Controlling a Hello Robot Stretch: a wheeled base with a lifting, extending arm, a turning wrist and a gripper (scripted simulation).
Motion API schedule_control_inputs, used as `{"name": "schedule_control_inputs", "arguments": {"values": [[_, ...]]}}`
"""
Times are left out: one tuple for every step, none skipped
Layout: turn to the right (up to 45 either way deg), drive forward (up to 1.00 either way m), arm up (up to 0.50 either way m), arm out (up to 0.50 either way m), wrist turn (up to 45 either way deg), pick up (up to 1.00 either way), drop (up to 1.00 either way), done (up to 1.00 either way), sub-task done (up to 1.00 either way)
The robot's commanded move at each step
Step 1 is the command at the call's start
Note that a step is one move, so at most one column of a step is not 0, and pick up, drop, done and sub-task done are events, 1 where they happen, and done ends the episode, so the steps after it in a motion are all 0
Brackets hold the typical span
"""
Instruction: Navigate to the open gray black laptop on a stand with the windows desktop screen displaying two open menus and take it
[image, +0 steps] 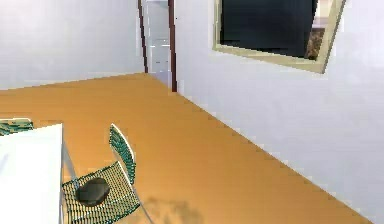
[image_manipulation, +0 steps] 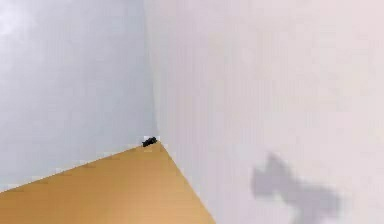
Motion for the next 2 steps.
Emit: {"name": "schedule_control_inputs", "arguments": {"values": [[30.0,0.00,0.00,0.00,0.0,0.00,0.00,0.00,0.00],[0.0,1.00,0.00,0.00,0.0,0.00,0.00,0.00,0.00]]}}
